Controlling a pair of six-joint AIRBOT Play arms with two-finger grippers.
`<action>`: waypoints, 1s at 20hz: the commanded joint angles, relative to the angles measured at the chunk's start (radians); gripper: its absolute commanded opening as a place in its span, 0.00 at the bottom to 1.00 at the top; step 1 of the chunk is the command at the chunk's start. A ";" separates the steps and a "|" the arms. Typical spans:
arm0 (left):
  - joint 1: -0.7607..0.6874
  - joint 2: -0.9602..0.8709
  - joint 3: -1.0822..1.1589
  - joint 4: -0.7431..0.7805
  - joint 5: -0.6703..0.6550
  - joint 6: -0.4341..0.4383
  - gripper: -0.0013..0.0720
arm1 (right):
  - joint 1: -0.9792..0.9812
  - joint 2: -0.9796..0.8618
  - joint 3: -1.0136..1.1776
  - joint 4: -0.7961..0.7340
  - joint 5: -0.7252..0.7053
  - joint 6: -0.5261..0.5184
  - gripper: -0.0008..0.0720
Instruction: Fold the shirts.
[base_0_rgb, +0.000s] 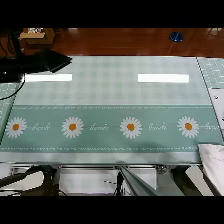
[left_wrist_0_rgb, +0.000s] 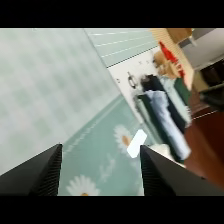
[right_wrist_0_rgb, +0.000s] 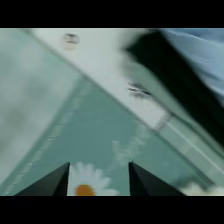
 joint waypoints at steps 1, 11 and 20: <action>-0.141 0.002 0.103 0.328 0.143 -0.197 0.78 | 0.425 -0.089 0.057 0.006 -0.010 -0.041 0.61; -0.482 -0.013 0.288 1.376 0.064 -0.716 1.00 | 0.994 -0.126 0.057 -0.489 -0.056 0.180 0.83; -0.481 -0.014 0.288 1.347 -0.020 -0.716 1.00 | 0.994 -0.130 0.057 -0.391 -0.049 0.178 0.83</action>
